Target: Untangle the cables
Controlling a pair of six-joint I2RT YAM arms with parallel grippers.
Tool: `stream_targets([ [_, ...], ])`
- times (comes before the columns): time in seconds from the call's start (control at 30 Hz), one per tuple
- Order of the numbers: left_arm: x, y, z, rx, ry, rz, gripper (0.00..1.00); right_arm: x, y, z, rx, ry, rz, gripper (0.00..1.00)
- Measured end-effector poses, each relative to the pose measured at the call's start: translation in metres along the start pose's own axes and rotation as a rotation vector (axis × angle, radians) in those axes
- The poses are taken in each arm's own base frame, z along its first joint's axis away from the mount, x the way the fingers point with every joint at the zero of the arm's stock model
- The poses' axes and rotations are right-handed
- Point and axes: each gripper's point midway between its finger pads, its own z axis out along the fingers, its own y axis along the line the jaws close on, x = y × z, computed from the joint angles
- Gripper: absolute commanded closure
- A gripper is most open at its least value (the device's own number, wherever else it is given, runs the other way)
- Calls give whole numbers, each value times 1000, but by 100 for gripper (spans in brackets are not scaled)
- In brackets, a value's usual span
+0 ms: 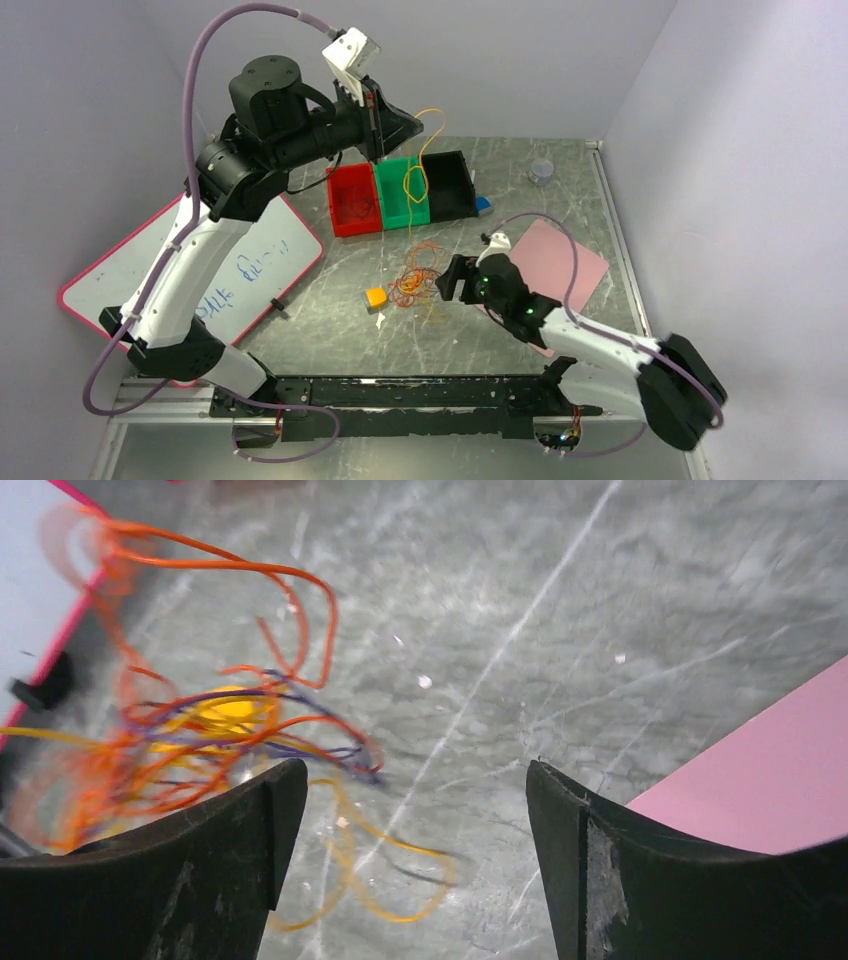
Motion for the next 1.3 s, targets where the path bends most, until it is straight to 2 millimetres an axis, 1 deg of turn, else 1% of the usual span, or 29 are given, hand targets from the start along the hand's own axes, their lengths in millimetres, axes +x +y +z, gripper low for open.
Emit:
stream_targets([
  [0.1, 9, 3, 2, -8, 20, -6, 93, -27, 9, -24, -38, -95, -11, 15],
  [0.2, 17, 6, 5, -12, 40, -12, 93, -49, 17, -46, -87, -179, -34, 15],
  [0.3, 26, 9, 8, -16, 61, -18, 93, -69, 31, -69, -171, -261, -78, 15],
  [0.4, 33, 11, 11, -19, 76, -23, 93, -82, 51, -82, -267, -305, -143, 16],
  [0.5, 35, 11, 11, -20, 83, -25, 93, -90, 71, -84, -347, -309, -205, 18],
  [0.63, 37, 12, 12, -20, 85, -26, 93, -103, 103, -75, -453, -313, -275, 19],
  [0.8, 41, 13, 13, -22, 94, -30, 93, -114, 128, -54, -520, -321, -328, 23],
  [0.93, 41, 12, 13, -18, 95, -38, 93, -121, 140, -33, -538, -332, -347, 32],
  [1.0, 38, 10, 13, -14, 92, -39, 93, -121, 141, -24, -536, -336, -346, 36],
  [1.03, 34, 9, 13, -12, 87, -38, 93, -120, 141, -21, -533, -336, -344, 38],
  [1.17, -3, 1, 15, 13, 10, -18, 93, -118, 140, -7, -524, -346, -316, 46],
  [1.2, -14, -3, 13, 25, -17, -11, 93, -116, 139, -3, -522, -344, -308, 47],
  [1.3, -33, -14, 5, 56, -69, -4, 93, -107, 132, 7, -507, -327, -282, 51],
])
